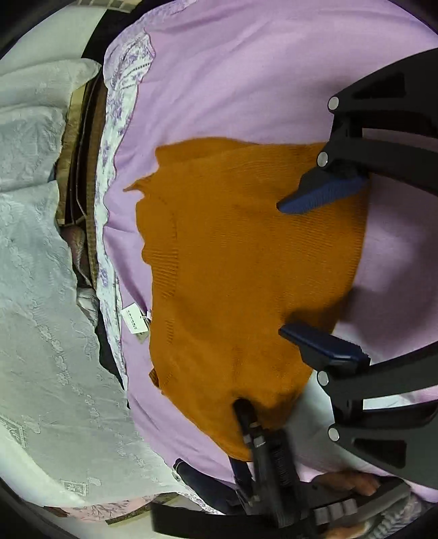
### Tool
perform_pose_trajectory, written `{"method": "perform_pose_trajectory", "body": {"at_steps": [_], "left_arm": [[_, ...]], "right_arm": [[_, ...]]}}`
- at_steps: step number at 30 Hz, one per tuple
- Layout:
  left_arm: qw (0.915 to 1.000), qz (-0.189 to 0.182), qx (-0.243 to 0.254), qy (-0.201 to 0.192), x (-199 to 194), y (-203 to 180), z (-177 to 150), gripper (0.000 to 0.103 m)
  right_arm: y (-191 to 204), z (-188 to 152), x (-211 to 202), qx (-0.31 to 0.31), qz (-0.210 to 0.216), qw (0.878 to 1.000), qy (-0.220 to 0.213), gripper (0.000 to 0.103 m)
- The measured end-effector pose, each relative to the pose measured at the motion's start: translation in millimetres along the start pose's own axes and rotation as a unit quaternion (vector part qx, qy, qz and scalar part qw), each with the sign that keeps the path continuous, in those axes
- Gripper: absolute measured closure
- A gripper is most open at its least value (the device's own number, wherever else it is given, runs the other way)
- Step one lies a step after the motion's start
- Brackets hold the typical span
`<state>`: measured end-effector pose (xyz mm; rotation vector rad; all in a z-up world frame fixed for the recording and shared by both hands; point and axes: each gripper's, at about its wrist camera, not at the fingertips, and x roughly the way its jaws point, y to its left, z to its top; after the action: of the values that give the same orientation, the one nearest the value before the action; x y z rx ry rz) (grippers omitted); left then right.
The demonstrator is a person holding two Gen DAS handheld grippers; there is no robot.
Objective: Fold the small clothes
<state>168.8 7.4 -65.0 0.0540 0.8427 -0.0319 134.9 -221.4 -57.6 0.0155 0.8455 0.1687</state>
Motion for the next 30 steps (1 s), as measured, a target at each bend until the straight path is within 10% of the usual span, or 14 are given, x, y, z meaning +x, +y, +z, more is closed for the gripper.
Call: {"method": "perform_pose_trajectory", "body": {"at_steps": [11, 30], "left_arm": [[0.9969, 0.031, -0.008, -0.071, -57, -4, -25, 0.005], [0.9931, 0.043, 0.012, -0.108, -35, -54, 36, 0.005]], "right_arm": [[-43, -18, -55, 0.125, 0.016, 0.989, -0.080, 0.025], [-100, -23, -38, 0.250, 0.074, 0.964, -0.055, 0.025]]}}
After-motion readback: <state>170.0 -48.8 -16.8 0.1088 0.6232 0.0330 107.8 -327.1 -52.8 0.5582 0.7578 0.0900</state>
